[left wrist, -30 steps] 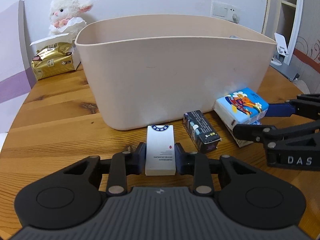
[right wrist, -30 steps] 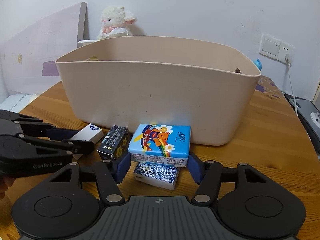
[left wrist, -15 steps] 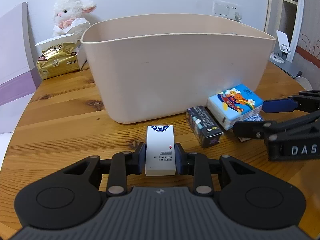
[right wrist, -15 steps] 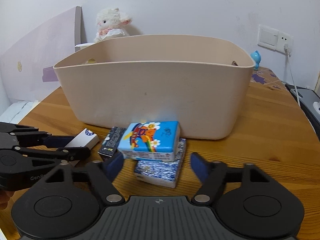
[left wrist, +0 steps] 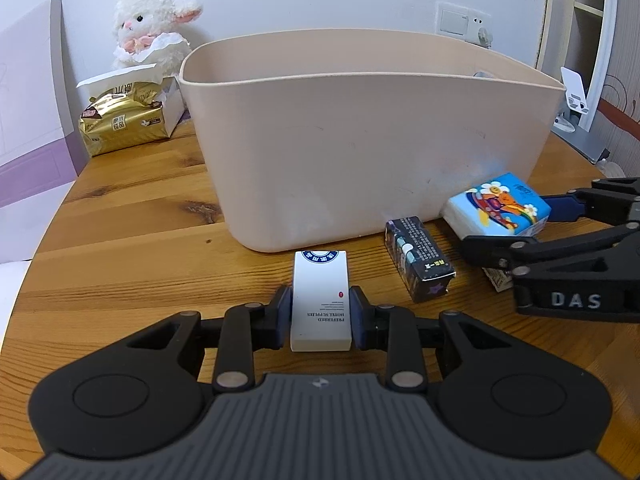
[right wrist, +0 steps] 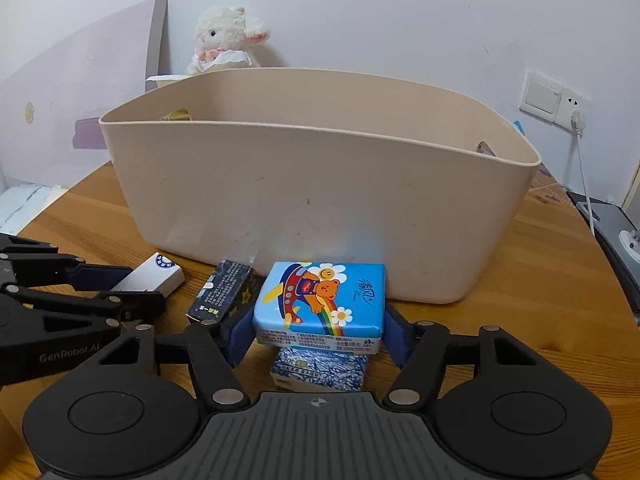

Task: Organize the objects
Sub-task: 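Grasp the white box with the left gripper while the right grasps the blue cartoon tissue pack, then lift and carry the white box and cartoon tissue pack over the bin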

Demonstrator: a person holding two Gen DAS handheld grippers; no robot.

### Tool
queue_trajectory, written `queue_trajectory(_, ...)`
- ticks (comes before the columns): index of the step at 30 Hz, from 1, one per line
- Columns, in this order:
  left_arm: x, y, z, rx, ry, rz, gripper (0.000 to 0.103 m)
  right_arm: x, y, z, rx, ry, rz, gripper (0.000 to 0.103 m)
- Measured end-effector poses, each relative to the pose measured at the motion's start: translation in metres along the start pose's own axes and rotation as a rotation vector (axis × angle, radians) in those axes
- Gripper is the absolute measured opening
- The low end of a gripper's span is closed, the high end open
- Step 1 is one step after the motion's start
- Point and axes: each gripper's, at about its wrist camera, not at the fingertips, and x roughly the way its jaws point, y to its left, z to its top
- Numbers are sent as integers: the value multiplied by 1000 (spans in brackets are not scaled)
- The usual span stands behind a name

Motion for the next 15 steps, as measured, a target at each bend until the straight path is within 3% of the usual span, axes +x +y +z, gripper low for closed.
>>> queue_trajectory(7,-20,-3,0,32,-38,8,33,-29,-18,2,39,-40,18,61)
queue_trajectory(15,-61,-10,9,57,-130,26,33,-82,-45,9,85,-151,11,61)
